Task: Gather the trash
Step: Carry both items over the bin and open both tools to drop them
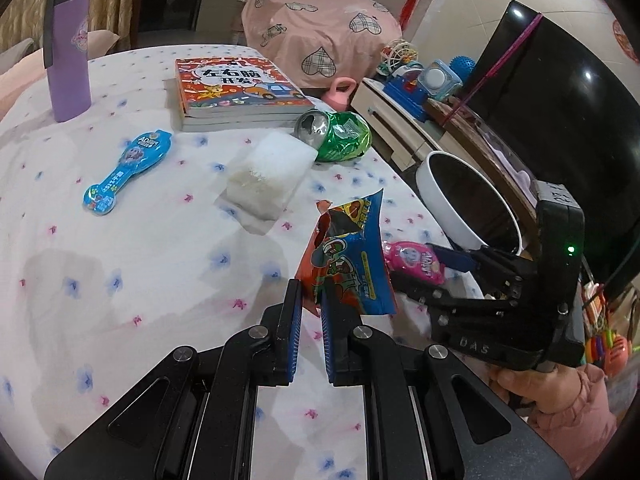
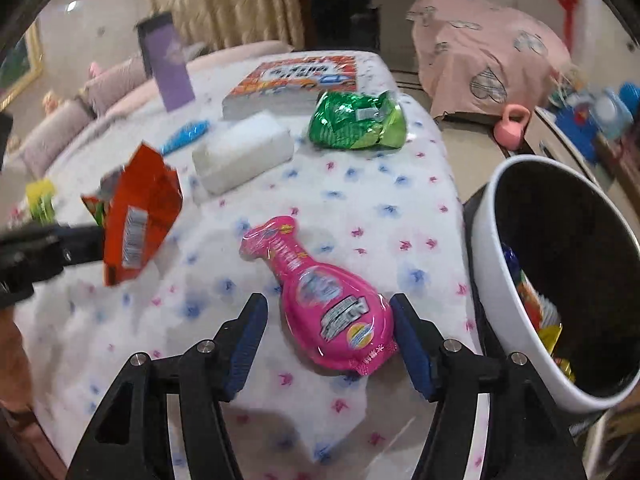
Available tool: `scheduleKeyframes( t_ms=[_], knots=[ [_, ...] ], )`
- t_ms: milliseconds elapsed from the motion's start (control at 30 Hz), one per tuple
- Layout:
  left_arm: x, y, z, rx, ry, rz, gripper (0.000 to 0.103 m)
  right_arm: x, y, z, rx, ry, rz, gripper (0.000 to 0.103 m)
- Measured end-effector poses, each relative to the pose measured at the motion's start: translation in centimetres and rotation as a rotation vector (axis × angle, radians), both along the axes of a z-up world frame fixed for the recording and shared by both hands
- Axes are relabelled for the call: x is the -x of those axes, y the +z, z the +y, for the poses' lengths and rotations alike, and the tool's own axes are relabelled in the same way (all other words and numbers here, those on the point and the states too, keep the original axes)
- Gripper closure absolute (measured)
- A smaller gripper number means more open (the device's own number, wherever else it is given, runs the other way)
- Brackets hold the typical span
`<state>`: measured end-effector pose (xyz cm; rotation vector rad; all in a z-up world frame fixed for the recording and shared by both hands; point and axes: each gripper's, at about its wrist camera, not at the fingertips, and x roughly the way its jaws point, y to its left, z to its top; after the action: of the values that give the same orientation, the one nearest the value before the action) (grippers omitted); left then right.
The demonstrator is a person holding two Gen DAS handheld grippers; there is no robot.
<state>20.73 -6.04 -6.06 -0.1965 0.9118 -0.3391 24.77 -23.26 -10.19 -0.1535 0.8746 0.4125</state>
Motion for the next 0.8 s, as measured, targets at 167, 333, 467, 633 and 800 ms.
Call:
scheduleKeyframes(
  t_ms=[167,333,467,633,800],
  knots=[
    [-0.1,0.2,-0.8,0.0,-0.019,-0.004,0.094,0.9,0.5,-0.6,-0.034,-0.015,-0.018,0.052],
    [0.0,0.7,-2.2,-0.003,-0.05,-0.015,0.094,2.3,2.1,-2.5,-0.114,-0.066,-0.05,0.052],
    [0.0,1.1,-4.0,-0.005,-0.09,-0.02,0.094,3.1,3.5,-4.7,-0.157,-0.123,-0.077,0.052],
    [-0.3,1.7,-7.0,-0.007,-0.148,-0.028,0.094,3.7,4.3,-8.3,-0.222,-0.207,-0.081,0.052],
    [-0.8,2.4,-10.1,-0.015,-0.2,-0.041,0.094,4.0,4.8,-12.0,-0.286,-0.289,-0.076,0.052]
  ],
)
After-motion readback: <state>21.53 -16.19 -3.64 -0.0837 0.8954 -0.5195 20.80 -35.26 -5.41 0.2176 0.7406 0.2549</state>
